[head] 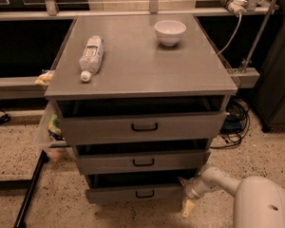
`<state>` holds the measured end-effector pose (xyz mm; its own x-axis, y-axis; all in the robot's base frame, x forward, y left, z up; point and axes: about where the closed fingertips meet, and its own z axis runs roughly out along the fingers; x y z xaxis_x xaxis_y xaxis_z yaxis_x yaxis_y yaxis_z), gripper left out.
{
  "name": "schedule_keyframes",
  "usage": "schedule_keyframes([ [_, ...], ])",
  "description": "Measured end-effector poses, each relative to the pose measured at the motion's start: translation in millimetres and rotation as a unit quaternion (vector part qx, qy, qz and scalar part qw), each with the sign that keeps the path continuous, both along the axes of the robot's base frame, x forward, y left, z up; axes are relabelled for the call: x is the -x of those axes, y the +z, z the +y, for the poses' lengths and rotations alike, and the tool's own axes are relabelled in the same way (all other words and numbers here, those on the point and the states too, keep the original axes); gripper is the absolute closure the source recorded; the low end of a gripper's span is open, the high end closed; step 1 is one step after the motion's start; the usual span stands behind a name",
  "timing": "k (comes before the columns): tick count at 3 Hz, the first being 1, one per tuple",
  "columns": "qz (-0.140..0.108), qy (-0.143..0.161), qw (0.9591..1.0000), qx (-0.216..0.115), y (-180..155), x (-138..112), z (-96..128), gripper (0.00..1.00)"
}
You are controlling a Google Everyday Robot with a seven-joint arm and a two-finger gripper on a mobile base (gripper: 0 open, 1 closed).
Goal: Open bottom drawer
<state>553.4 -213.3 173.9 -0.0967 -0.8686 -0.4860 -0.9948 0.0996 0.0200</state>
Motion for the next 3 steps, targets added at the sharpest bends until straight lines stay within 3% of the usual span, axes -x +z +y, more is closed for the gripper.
schedule_keyframes([
  [3,0.053,-0.019,0.9984,-0.002,14,60,-14,0.0],
])
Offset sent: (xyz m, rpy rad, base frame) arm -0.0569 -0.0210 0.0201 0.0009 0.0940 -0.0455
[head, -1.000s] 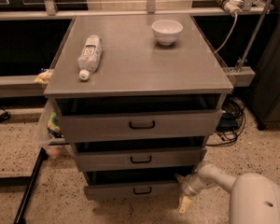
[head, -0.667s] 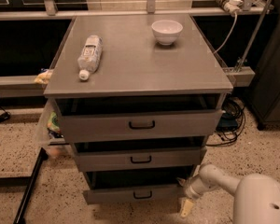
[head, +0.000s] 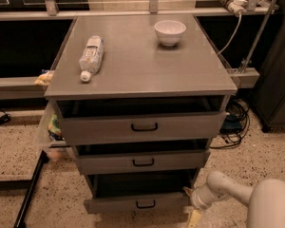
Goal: Open bottom drawer
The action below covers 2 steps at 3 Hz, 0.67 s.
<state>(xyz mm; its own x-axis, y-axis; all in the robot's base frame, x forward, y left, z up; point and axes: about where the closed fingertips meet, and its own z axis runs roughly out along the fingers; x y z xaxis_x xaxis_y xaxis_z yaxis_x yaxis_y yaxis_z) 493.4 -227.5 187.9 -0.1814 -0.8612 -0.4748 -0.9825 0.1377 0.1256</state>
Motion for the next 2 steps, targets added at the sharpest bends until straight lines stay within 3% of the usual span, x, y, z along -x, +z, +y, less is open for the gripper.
schedule_keyframes([
  [2,0.051,-0.018,0.9985,-0.001,5,48,-8,0.0],
])
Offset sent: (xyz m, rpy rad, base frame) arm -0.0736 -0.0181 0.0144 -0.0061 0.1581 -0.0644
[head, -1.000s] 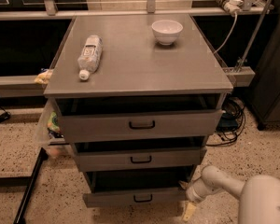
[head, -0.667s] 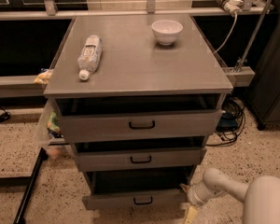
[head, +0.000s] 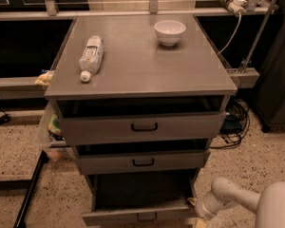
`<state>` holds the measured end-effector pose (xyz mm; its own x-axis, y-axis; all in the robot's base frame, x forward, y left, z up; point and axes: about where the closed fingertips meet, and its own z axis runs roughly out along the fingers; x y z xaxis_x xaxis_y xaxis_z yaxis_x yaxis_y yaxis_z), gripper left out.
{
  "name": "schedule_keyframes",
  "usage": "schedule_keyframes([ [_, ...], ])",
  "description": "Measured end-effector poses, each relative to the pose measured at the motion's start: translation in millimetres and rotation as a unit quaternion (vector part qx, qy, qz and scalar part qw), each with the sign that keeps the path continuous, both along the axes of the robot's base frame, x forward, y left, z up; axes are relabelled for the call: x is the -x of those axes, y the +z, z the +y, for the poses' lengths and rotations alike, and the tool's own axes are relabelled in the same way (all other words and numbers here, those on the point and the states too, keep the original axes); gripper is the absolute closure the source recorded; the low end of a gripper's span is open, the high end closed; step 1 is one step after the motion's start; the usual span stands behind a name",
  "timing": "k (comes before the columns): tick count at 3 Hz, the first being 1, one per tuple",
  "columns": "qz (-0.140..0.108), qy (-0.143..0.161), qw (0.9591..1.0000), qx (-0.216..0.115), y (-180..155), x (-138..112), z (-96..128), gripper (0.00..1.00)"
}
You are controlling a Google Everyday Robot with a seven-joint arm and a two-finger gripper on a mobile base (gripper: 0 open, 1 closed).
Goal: Open bottom drawer
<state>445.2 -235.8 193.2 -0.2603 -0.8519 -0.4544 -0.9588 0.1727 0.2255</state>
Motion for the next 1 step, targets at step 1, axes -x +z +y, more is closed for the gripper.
schedule_keyframes([
  [1,0.0,0.0,1.0,0.0,0.0,0.0,0.0,0.0],
])
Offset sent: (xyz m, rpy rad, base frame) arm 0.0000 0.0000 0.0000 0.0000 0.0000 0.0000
